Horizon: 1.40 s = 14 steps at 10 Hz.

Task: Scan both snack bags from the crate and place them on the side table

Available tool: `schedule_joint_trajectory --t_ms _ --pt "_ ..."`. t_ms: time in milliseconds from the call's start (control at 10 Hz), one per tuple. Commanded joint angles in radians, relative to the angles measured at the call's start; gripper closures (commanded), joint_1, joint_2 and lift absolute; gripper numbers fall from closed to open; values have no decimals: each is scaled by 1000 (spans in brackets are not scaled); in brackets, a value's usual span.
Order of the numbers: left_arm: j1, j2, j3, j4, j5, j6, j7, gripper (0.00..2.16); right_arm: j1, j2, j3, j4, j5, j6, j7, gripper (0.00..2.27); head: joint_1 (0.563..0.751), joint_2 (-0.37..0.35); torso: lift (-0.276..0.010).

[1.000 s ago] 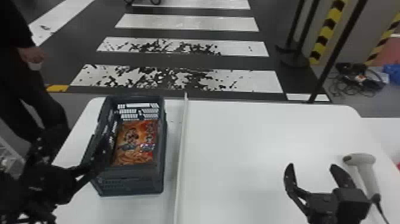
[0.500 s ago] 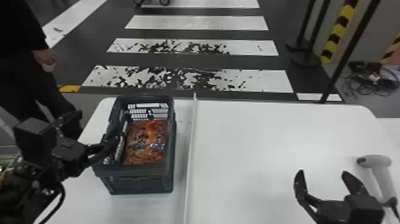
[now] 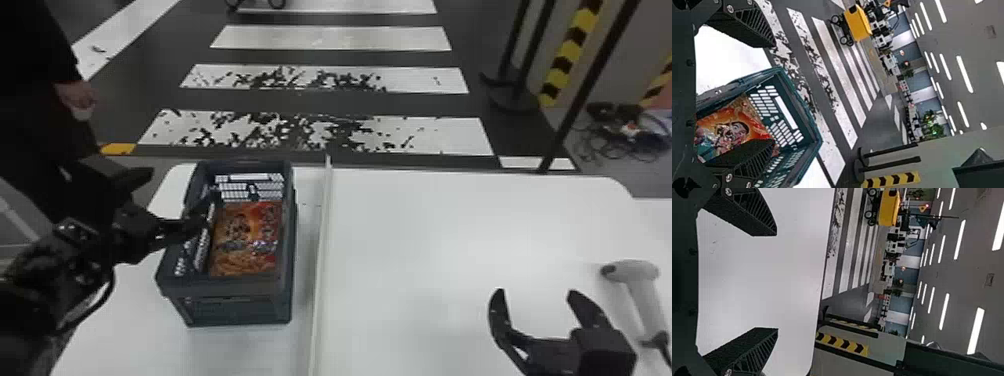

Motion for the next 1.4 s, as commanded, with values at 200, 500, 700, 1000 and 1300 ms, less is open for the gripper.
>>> schedule_joint_trajectory --t_ms 200,500,700,1000,1300 --pt "-180 79 -161 197 -25 17 -64 140 13 1 1 -16 10 19 1 63 695 54 -98" --pt "-330 98 -286 336 -41 14 -121 140 26 1 1 -34 18 34 1 63 695 25 -98" --pt "-430 98 -387 428 -93 14 -173 144 29 1 1 -40 21 40 0 63 695 15 -98" --pt "-508 62 -499 524 -188 14 -205 147 33 1 -4 -43 19 43 0 63 695 -8 -98" --pt "-531 26 -554 622 -254 14 -237 151 21 1 1 -40 16 56 0 63 695 -33 -98"
